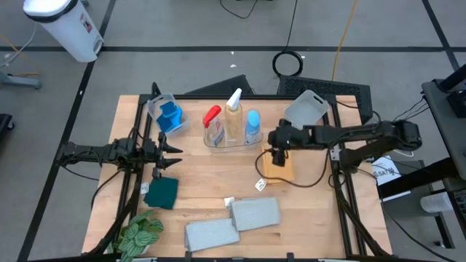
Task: Pick & Place Kitchen Items
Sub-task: Put the yellow microfiber towel into the gray bin
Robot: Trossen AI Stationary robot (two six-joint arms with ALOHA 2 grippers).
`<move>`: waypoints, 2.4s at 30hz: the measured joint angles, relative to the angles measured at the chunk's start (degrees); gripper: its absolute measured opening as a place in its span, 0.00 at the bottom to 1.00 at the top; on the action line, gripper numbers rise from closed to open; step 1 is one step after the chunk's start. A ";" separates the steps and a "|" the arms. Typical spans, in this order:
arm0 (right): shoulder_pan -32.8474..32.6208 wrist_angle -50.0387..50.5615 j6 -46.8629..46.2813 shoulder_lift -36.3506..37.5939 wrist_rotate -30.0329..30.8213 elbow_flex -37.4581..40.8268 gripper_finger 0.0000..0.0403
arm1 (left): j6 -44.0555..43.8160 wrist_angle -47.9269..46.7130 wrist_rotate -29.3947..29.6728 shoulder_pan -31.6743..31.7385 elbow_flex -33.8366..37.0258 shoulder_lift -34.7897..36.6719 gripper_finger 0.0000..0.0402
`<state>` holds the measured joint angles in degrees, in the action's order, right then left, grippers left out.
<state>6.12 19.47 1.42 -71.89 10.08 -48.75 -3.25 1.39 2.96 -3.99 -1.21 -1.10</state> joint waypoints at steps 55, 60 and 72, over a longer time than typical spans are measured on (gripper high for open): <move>21.93 9.44 17.18 -13.57 -26.42 0.08 0.01 | 0.00 0.15 0.00 -0.02 0.00 0.00 0.40; 21.91 14.90 11.46 -4.03 -19.71 0.09 0.01 | 0.00 0.16 0.00 0.00 0.00 0.00 0.40; 21.91 17.55 2.38 17.29 -6.58 0.09 0.00 | 0.00 0.14 0.00 -0.01 -0.02 0.00 0.40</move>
<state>28.03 37.01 3.80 -54.60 3.51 -48.66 -3.25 1.53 2.96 -4.00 -1.23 -1.10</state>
